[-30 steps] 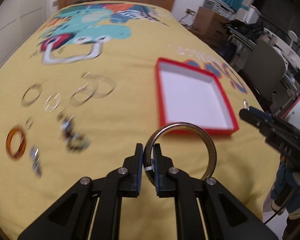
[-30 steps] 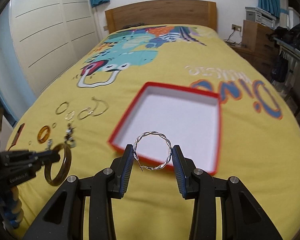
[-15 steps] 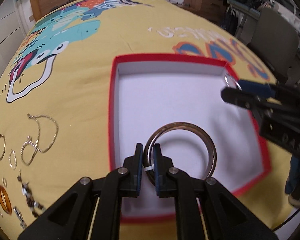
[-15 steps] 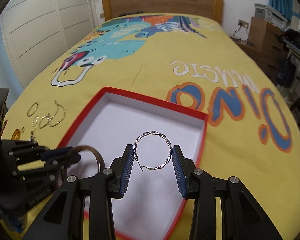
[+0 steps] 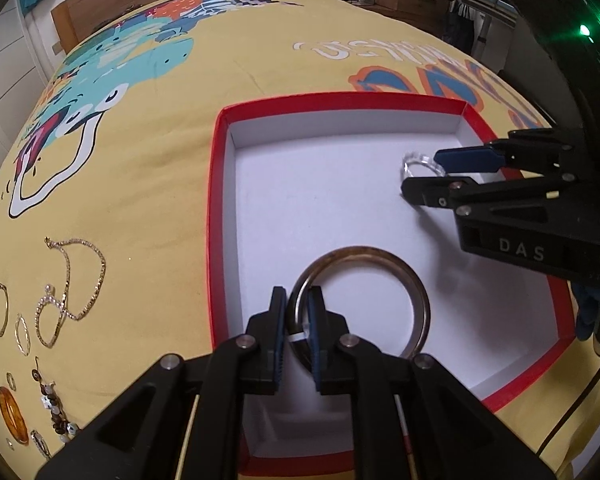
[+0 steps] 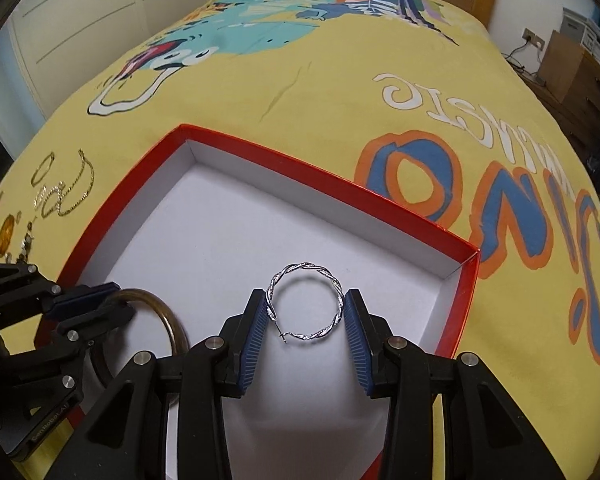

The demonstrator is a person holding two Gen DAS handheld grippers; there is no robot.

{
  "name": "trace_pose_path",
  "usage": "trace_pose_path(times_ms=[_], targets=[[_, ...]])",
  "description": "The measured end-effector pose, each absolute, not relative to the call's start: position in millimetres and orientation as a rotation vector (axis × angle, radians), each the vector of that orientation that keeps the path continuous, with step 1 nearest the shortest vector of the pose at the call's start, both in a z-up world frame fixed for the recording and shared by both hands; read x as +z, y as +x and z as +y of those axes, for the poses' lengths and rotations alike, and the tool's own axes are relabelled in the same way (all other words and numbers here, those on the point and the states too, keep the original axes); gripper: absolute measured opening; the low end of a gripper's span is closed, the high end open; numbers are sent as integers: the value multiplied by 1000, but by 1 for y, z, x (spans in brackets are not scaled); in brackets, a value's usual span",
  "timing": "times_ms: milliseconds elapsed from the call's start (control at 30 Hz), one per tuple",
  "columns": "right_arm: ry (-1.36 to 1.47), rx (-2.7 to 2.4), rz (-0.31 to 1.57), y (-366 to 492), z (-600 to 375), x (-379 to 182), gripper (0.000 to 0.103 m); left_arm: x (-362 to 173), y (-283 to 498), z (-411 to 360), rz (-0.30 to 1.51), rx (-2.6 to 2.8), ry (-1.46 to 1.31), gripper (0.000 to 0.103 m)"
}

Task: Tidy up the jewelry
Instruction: 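Carry both pieces into the red box and open both tools to release them, then move both open tools back over the remaining jewelry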

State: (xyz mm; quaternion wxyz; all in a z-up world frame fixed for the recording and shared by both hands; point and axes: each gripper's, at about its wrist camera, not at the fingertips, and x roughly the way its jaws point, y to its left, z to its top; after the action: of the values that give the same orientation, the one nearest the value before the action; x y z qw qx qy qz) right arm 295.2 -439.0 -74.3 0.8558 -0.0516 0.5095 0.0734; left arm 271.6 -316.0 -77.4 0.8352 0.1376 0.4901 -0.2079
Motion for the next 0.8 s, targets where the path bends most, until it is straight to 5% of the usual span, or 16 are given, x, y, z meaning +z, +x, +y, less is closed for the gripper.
trace_pose_path(times_ms=[200, 333, 800], targets=[[-81, 118, 1044, 278, -448, -53, 47, -71, 274, -312, 1062, -471, 259, 14], [-41, 81, 990, 245, -462, -23, 52, -49, 263, -306, 1026, -487, 200, 30], [63, 89, 805, 113, -420, 69, 53, 40, 159, -217, 909, -494, 167, 31]])
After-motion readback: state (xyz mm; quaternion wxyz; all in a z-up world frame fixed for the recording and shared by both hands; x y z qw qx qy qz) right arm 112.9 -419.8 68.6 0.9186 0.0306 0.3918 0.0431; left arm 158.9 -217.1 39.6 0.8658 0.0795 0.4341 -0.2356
